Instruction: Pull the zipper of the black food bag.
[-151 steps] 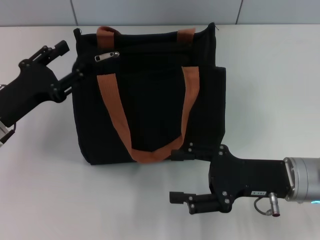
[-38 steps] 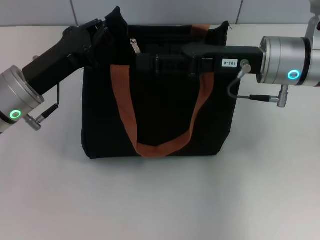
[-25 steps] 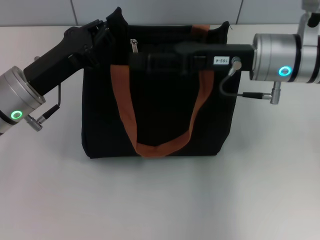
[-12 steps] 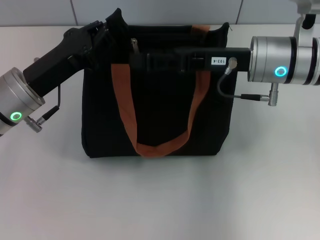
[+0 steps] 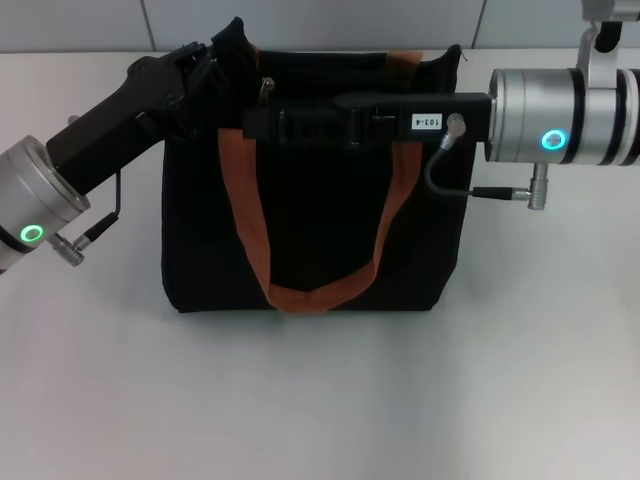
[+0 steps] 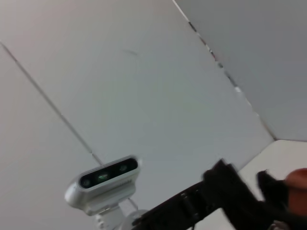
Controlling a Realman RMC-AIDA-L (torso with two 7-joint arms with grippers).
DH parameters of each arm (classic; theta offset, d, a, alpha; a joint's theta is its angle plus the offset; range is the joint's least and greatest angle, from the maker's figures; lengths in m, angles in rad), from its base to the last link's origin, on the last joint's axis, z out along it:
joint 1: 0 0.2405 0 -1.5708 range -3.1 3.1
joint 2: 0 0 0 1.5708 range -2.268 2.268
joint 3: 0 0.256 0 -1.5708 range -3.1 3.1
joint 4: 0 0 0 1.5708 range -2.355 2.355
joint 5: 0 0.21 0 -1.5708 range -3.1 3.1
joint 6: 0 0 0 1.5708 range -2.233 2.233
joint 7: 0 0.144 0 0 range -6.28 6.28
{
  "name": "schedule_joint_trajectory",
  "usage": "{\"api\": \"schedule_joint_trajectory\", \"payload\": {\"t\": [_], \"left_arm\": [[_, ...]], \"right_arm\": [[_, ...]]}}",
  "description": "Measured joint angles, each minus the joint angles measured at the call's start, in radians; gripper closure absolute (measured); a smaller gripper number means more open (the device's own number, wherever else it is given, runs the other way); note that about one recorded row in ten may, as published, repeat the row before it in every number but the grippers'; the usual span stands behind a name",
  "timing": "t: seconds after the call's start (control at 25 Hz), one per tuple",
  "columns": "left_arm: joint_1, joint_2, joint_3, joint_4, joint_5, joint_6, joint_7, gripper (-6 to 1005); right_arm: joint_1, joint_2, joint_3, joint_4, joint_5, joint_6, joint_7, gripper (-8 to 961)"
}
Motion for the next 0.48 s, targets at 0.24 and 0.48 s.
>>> {"api": "schedule_joint_trajectory", "payload": {"t": [0.24,0.48], "left_arm": [[0.001,0.000,0.000,-0.002,0.000,0.000,0.000,966],[0.000,0.000,0.000,-0.002,0.000,-0.003,0.000,966]], "right_arm": [[-0.005,0.000,0.002,0.002,0.001,0.039,0.001,149],[-0.005,0.000,-0.001,0.003,0.002,0.065,0.018,153]]}}
